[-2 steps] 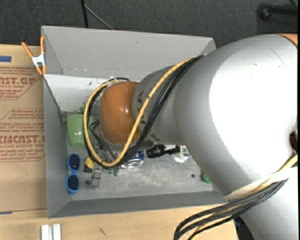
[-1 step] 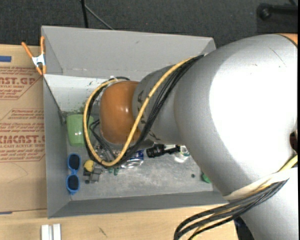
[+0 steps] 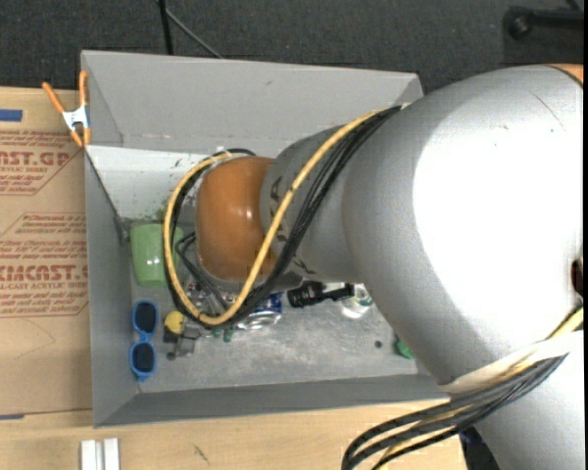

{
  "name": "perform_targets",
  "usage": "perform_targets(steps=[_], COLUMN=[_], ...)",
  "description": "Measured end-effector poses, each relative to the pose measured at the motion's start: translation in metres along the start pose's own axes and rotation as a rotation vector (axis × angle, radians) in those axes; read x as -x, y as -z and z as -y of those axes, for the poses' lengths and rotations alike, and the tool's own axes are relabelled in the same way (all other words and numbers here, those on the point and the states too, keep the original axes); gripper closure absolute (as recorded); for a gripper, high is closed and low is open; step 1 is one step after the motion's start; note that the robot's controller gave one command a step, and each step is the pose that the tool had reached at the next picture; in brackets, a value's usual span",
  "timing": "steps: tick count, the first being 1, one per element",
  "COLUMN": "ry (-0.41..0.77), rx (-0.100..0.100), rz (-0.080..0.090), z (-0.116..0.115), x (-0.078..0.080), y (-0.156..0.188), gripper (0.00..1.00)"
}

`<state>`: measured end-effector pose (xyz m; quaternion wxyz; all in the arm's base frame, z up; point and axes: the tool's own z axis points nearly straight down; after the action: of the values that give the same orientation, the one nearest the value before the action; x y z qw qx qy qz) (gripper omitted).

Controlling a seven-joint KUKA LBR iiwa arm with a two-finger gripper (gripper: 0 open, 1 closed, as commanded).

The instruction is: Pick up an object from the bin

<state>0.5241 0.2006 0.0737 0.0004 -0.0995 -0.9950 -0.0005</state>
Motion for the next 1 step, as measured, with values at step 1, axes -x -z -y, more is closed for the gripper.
perform_targets(steps=[1], ry=[0.001], rx=[0.004], rz=[0.007], z=[-0.0015], x=[0.0014], y=[0.0799], gripper=[1.00])
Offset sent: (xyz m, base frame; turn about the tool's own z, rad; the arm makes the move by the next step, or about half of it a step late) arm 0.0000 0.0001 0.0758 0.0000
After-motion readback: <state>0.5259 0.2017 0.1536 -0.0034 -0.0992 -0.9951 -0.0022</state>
